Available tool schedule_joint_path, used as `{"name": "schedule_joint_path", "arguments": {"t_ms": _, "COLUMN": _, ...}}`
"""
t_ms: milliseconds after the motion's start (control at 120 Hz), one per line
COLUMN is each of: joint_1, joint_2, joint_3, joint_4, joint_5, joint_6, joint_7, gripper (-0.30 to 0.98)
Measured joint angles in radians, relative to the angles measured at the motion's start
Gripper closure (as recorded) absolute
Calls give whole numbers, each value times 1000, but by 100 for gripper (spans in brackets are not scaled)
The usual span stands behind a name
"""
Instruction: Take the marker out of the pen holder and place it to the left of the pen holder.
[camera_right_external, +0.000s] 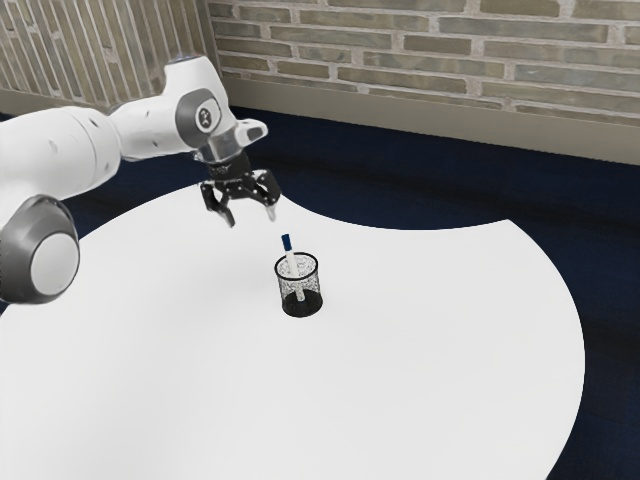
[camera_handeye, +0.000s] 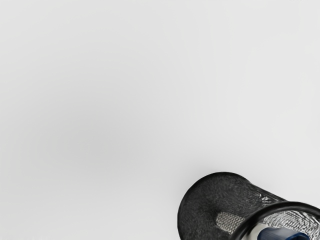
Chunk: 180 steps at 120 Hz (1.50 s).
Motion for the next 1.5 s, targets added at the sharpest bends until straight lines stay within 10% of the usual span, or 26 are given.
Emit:
{"name": "schedule_joint_path", "arguments": {"t_ms": 325, "joint_1": -42, "joint_2": 207, "joint_3": 0, "joint_4": 262, "joint_5": -8, "joint_6": -48, "joint_7": -85, "gripper": 0}}
{"name": "schedule_joint_path", "arguments": {"t_ms": 1500, "joint_1": -21, "joint_2": 247, "joint_3": -1, "joint_4": 355, "joint_5": -97, "joint_6": -282, "joint_7": -126, "gripper": 0}}
